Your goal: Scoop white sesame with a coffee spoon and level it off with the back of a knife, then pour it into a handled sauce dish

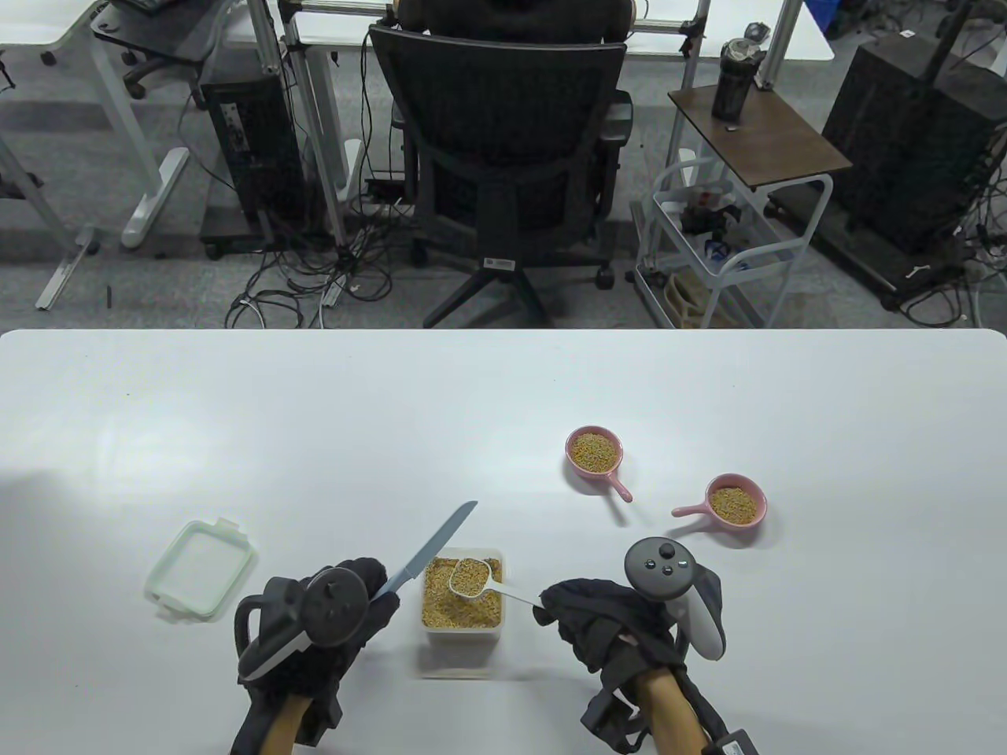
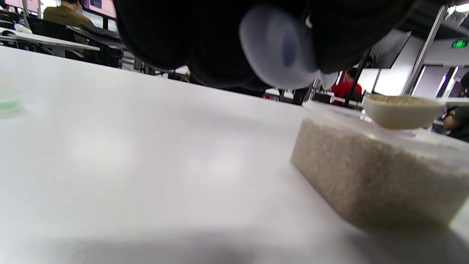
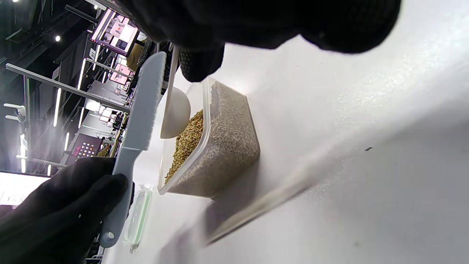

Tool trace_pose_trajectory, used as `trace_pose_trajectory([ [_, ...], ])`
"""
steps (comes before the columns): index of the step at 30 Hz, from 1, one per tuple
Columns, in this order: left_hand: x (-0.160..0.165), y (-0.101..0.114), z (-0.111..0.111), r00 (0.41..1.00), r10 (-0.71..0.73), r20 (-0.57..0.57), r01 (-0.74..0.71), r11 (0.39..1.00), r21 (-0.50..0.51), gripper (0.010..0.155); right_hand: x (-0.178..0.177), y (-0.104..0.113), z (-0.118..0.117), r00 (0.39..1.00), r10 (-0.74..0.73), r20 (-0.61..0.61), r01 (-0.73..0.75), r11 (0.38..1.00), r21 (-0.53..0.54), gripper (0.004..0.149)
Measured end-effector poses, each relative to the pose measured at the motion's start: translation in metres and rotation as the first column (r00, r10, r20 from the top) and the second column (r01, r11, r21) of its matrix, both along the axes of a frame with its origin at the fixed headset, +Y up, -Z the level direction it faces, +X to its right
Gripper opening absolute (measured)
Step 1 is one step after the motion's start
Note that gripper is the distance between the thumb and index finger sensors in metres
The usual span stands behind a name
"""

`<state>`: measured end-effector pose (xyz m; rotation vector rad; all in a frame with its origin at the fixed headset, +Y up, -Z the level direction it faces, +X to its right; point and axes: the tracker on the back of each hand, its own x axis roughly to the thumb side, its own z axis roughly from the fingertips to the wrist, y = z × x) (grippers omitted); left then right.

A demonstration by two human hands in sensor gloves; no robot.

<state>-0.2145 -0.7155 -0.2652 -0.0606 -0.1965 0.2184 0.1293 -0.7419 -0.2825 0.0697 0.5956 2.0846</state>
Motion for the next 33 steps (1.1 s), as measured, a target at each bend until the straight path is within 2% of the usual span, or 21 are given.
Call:
trace_pose_trajectory([
  [3, 0.002, -0.004, -0.001, 1.000, -0.024, 0.004, 0.024, 1.000, -0.020, 0.047, 0.000, 0.000, 0.000, 1.000, -0.001, 0.000, 0.001, 1.000, 0.000, 0.040],
  [5, 0.004, -0.011, -0.003, 0.997, -0.074, 0.032, 0.076, 0.994, -0.084, 0.046, 0.000, 0.000, 0.000, 1.000, 0.001, -0.001, -0.001, 1.000, 0.000, 0.040],
  [10, 0.001, -0.005, -0.001, 0.999, -0.031, -0.013, 0.031, 0.999, -0.011, 0.046, 0.000, 0.000, 0.000, 1.000, 0.001, 0.001, -0.001, 1.000, -0.001, 0.040],
  [15, -0.009, -0.008, -0.002, 0.993, -0.035, -0.117, 0.038, 0.999, 0.020, 0.046, -0.001, -0.002, 0.000, 1.000, 0.008, 0.000, -0.008, 1.000, -0.009, 0.040],
  [20, -0.019, -0.023, -0.011, 0.982, -0.064, -0.176, 0.057, 0.997, -0.049, 0.046, -0.002, -0.002, 0.001, 1.000, 0.013, -0.004, -0.013, 1.000, -0.010, 0.040],
  [26, -0.019, -0.036, -0.018, 0.968, -0.174, -0.178, 0.151, 0.979, -0.134, 0.045, -0.003, -0.002, 0.001, 1.000, 0.015, -0.004, -0.015, 1.000, -0.012, 0.040],
  [33, -0.026, -0.044, -0.023, 0.962, -0.195, -0.193, 0.154, 0.966, -0.208, 0.044, -0.003, -0.002, 0.001, 1.000, 0.017, -0.006, -0.017, 1.000, -0.014, 0.040],
])
